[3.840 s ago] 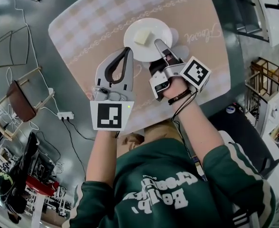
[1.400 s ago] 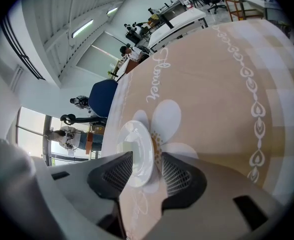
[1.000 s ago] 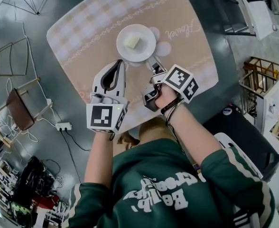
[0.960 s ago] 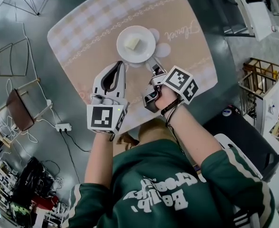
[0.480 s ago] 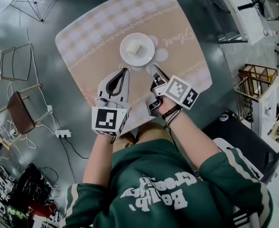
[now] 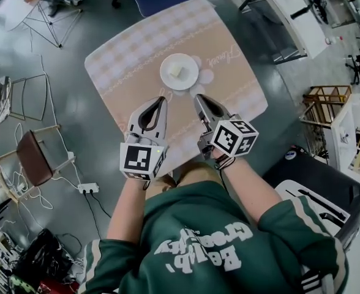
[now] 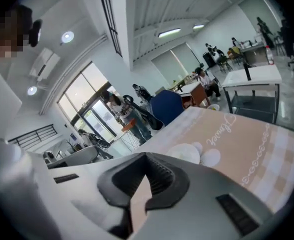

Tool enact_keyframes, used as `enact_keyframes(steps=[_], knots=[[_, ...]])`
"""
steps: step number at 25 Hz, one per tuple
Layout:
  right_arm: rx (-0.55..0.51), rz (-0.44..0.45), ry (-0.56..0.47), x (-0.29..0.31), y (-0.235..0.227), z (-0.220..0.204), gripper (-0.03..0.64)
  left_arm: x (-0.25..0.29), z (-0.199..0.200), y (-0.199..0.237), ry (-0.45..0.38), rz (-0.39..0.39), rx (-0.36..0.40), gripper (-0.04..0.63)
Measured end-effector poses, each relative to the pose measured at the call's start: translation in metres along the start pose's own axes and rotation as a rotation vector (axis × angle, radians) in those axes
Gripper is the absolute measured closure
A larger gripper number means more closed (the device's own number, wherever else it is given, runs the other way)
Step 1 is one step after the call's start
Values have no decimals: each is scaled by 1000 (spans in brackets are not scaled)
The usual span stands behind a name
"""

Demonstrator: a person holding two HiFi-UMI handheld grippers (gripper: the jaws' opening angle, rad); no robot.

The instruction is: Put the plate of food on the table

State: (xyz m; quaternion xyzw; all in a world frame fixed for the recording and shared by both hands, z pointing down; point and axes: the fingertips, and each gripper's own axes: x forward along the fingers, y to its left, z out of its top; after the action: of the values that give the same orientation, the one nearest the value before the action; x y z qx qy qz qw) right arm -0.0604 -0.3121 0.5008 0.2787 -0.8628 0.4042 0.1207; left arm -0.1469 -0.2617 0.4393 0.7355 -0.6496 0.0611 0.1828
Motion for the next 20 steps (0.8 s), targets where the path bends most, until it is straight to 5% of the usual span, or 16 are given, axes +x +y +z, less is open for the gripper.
enact_keyframes(steps=[7, 12, 20], knots=[[-416, -16, -64, -37, 57, 16, 603, -33, 39, -27, -57, -62, 78, 586], [-533, 7, -159, -65, 95, 40, 603, -60, 69, -40, -105, -63, 176, 586], [-692, 18, -242, -124, 151, 42, 603, -112, 93, -54, -167, -69, 203, 586]])
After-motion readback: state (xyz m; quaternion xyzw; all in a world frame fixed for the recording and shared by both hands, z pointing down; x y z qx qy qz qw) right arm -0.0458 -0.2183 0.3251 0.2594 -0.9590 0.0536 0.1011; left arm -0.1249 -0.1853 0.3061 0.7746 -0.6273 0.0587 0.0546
